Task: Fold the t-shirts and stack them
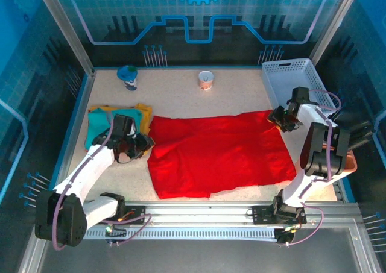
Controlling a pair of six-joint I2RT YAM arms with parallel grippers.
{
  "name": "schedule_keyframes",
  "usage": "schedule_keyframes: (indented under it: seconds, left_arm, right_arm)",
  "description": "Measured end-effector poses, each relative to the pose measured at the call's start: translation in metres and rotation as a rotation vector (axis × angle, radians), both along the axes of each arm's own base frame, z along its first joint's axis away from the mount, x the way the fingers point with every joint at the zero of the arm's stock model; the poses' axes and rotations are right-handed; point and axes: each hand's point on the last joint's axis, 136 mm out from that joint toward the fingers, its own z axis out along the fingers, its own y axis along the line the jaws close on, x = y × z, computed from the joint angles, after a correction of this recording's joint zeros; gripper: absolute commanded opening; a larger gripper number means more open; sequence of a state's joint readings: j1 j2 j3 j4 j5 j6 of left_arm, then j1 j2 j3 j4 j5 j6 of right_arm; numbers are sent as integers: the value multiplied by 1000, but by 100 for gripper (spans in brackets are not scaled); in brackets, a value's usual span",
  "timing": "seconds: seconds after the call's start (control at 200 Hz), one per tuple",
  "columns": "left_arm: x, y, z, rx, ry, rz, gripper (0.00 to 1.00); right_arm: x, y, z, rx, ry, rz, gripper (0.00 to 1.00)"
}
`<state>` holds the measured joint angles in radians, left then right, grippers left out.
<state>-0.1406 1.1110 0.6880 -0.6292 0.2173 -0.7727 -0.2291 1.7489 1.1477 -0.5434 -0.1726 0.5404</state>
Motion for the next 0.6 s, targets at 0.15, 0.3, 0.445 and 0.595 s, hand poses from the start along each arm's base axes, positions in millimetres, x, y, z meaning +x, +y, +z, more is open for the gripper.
schedule_keyframes:
  seconds: [0.15, 0.3, 0.445, 0.595]
  left_arm:
    - [-1, 4, 9, 76, -24, -42, 37]
    - [7, -26, 38, 120, -135, -192, 39]
    - [0, -59, 32, 180, -145, -330, 43]
    - [-12, -83, 0, 275, -79, -453, 43]
  right_arm:
    - [-1, 15, 8, 13, -20, 47, 72]
    - [-8, 45, 26, 19, -68, 124, 85]
    - [-21, 72, 36, 23, -103, 195, 88]
    - [-37, 83, 34, 29, -107, 219, 88]
